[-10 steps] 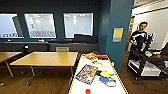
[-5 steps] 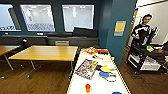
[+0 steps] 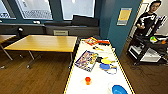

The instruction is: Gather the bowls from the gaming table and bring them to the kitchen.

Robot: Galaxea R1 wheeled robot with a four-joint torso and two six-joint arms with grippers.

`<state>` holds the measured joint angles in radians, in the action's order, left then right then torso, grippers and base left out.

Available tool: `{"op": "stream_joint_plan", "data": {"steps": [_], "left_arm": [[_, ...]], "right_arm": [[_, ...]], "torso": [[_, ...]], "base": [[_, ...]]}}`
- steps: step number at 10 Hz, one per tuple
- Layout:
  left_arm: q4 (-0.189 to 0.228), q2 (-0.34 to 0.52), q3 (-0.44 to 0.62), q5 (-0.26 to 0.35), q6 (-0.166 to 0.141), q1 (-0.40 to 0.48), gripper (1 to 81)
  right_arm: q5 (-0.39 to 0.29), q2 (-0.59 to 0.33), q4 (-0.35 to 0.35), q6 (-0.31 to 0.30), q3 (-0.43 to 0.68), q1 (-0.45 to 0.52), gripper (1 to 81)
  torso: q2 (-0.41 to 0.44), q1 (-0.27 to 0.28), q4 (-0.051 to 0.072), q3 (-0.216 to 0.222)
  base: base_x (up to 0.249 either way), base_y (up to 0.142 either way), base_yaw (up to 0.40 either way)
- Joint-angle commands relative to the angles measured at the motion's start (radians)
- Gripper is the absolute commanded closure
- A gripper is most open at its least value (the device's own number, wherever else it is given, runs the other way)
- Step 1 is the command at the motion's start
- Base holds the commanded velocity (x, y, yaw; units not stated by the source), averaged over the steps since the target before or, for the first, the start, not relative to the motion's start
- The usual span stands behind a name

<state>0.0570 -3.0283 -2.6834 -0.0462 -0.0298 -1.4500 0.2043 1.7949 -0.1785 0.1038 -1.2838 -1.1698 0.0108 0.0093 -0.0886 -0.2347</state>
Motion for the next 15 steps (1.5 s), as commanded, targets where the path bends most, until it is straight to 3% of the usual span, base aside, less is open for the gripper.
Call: {"op": "stream_joint_plan", "data": {"steps": [1, 4, 6, 10, 13, 15], "left_arm": [[0.001, -0.005, 0.005, 0.058, 0.001, 0.026, 1.0], [-0.005, -0.006, 0.007, 0.058, -0.001, 0.026, 1.0], [-0.003, -0.012, 0.007, 0.058, -0.001, 0.026, 1.0], [0.003, -0.025, 0.007, 0.058, -0.002, 0.039, 1.0], [0.006, -0.035, 0.007, 0.065, -0.002, 0.053, 1.0], [0.007, -0.037, 0.005, 0.066, 0.001, 0.056, 1.0]], "right_arm": [[-0.086, -0.11, -0.048, -0.003, 0.018, 0.162, 1.0], [-0.128, -0.112, -0.111, -0.004, -0.017, 0.277, 1.0], [-0.202, -0.092, -0.199, -0.01, -0.101, 0.357, 1.0], [-0.302, -0.027, -0.294, -0.019, -0.222, 0.461, 1.0], [-0.35, -0.012, -0.305, -0.053, -0.273, 0.563, 1.0], [-0.439, 0.002, -0.305, -0.073, -0.308, 0.658, 1.0]], "torso": [[0.0, 0.0, 0.0, 0.002], [-0.001, 0.0, 0.0, -0.011], [-0.001, 0.0, 0.0, -0.012], [-0.001, 0.001, 0.0, -0.012], [-0.001, 0.001, 0.0, -0.012], [-0.001, 0.001, 0.0, -0.012]], "base": [[0.0, 0.0, 0.0], [0.0, 0.0, 0.0], [0.0, 0.0, 0.0], [0.0, 0.0, 0.0], [0.0, 0.0, 0.0], [0.0, 0.0, 0.0]]}}
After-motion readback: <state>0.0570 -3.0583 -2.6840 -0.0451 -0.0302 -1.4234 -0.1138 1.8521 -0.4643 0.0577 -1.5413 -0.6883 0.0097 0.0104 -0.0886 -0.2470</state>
